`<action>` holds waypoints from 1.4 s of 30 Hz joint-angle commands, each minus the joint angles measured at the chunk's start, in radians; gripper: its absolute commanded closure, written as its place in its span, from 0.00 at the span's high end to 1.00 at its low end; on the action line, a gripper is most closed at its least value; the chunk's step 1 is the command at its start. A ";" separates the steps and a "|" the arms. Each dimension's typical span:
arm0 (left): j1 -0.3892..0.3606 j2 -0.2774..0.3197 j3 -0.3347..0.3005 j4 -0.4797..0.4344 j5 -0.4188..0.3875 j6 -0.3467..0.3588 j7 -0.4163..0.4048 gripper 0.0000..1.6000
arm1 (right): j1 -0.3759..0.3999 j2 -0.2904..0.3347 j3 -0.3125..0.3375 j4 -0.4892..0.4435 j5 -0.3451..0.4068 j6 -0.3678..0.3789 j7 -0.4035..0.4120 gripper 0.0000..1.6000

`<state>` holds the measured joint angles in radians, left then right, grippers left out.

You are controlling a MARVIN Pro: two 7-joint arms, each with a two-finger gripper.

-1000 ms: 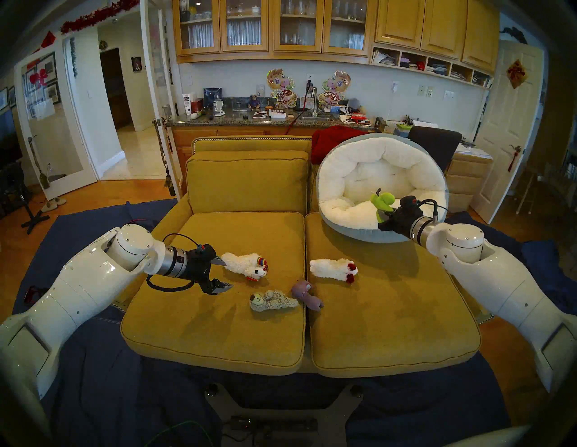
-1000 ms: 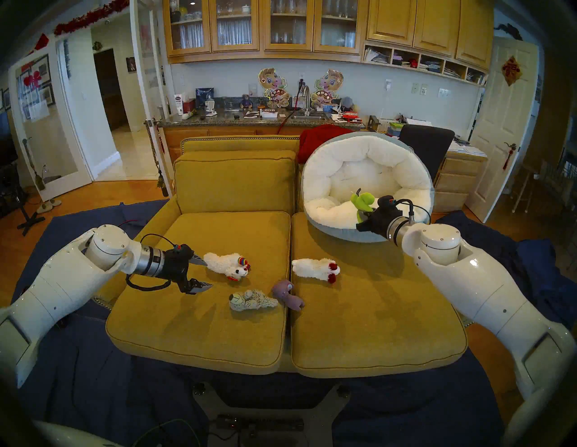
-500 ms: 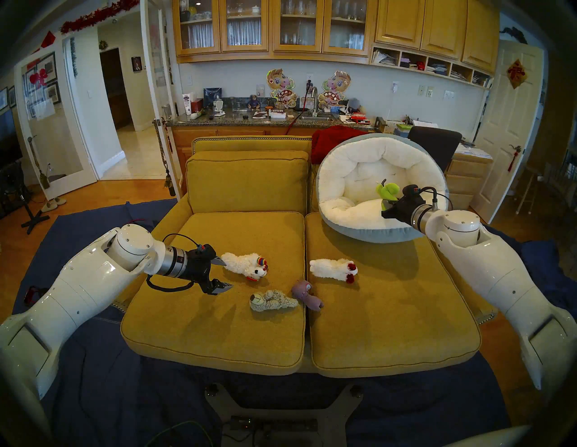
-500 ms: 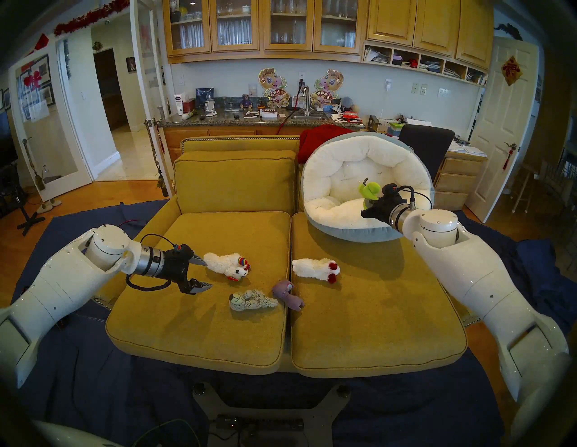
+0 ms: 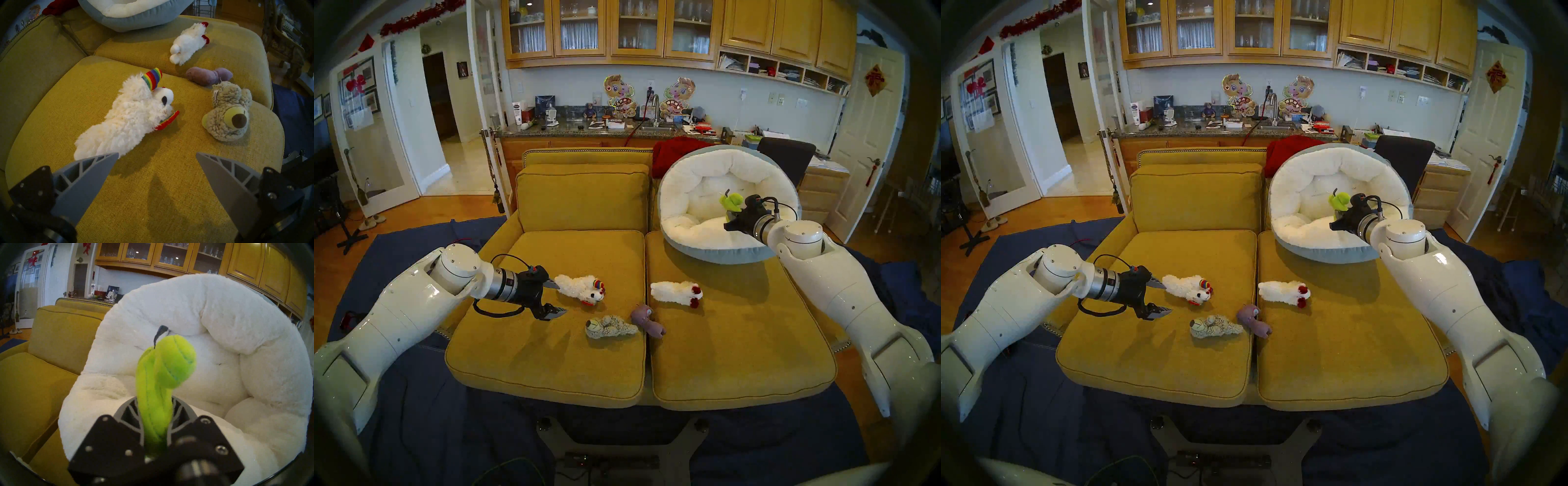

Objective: Put toys into dog bed

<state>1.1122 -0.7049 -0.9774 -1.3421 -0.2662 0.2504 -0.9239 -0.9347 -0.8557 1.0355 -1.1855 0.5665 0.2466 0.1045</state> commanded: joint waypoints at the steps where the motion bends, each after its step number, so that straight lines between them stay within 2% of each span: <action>1: -0.030 0.001 -0.017 -0.010 -0.005 -0.002 -0.002 1.00 | 0.113 -0.042 0.002 0.042 -0.057 -0.021 0.021 0.00; 8: -0.031 0.001 -0.017 -0.010 -0.005 -0.002 -0.003 1.00 | 0.150 -0.057 -0.025 0.108 -0.090 -0.023 0.063 0.00; 9: -0.031 0.001 -0.017 -0.010 -0.005 -0.002 -0.003 1.00 | 0.156 -0.059 -0.030 0.121 -0.095 -0.030 0.071 0.29; 11: -0.031 0.001 -0.017 -0.010 -0.005 -0.002 -0.003 1.00 | 0.158 -0.058 -0.030 0.124 -0.100 -0.036 0.078 0.67; 12: -0.031 0.001 -0.017 -0.010 -0.005 -0.002 -0.003 1.00 | 0.158 -0.058 -0.030 0.124 -0.100 -0.036 0.078 0.67; 13: -0.031 0.001 -0.017 -0.010 -0.005 -0.002 -0.003 1.00 | 0.158 -0.058 -0.030 0.126 -0.101 -0.038 0.080 0.73; 15: -0.031 0.001 -0.017 -0.010 -0.005 -0.002 -0.003 1.00 | 0.160 -0.057 -0.028 0.130 -0.105 -0.047 0.084 0.71; 17: -0.031 0.001 -0.017 -0.010 -0.005 -0.002 -0.003 1.00 | 0.160 -0.055 -0.025 0.131 -0.108 -0.052 0.090 0.61; 21: -0.031 0.001 -0.018 -0.010 -0.005 -0.002 -0.004 1.00 | 0.156 -0.047 -0.018 0.124 -0.109 -0.063 0.098 0.57; 29: -0.031 0.001 -0.018 -0.010 -0.005 -0.002 -0.004 1.00 | 0.108 -0.003 0.012 0.041 -0.079 -0.065 0.136 0.69; 32: -0.031 0.001 -0.018 -0.010 -0.005 -0.002 -0.004 1.00 | 0.070 0.024 0.028 -0.006 -0.047 -0.070 0.178 0.78; 37: -0.030 0.001 -0.018 -0.010 -0.004 -0.002 -0.003 1.00 | -0.003 0.073 0.040 -0.075 0.011 -0.070 0.266 0.83; 40: -0.029 0.001 -0.017 -0.010 -0.004 -0.002 -0.002 1.00 | -0.040 0.095 0.038 -0.100 0.034 -0.073 0.312 0.89; 42: -0.028 0.001 -0.017 -0.010 -0.004 -0.003 -0.001 1.00 | -0.084 0.125 0.041 -0.150 0.055 -0.067 0.339 0.94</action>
<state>1.1122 -0.7047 -0.9774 -1.3421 -0.2663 0.2504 -0.9252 -0.9412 -0.8189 1.0464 -1.2266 0.5705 0.1915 0.3769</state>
